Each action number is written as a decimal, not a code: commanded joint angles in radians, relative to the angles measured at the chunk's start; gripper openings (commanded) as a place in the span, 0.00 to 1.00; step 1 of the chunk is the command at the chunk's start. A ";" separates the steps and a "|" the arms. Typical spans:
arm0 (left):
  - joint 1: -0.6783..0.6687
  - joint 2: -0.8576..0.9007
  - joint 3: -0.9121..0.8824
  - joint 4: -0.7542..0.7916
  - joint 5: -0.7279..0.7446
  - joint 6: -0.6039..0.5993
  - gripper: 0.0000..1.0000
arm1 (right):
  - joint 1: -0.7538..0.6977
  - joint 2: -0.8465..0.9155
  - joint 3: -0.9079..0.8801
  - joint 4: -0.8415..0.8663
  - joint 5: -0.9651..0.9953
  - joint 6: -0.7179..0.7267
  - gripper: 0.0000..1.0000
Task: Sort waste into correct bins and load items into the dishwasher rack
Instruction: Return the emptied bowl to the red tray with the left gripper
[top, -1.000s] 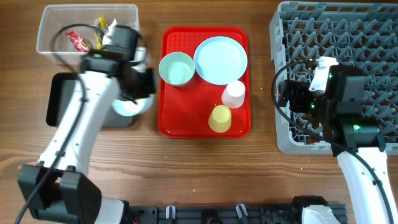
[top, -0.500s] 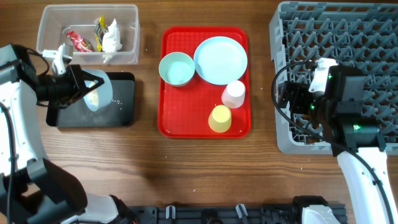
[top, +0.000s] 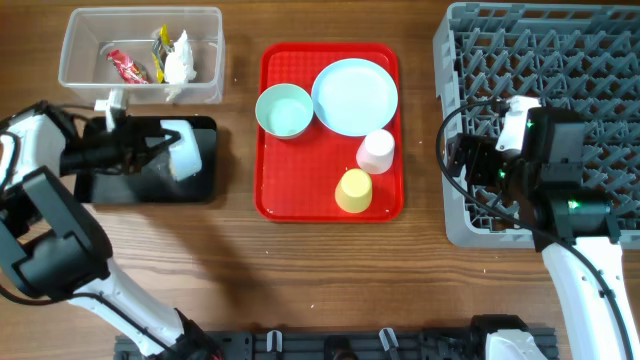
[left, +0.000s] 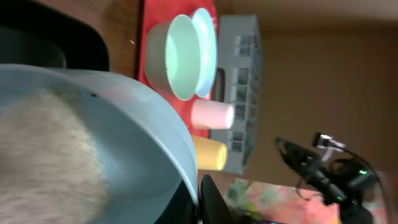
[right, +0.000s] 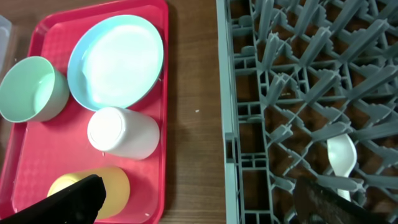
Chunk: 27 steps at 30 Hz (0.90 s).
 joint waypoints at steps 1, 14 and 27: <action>0.055 0.006 0.014 -0.126 0.118 0.202 0.04 | 0.006 -0.002 0.021 0.000 0.018 0.000 1.00; 0.123 0.006 0.015 -0.317 0.293 0.369 0.04 | 0.006 0.014 0.021 -0.007 0.017 0.001 1.00; 0.123 0.003 0.015 -0.367 0.399 0.301 0.04 | 0.006 0.014 0.021 -0.006 0.017 0.001 1.00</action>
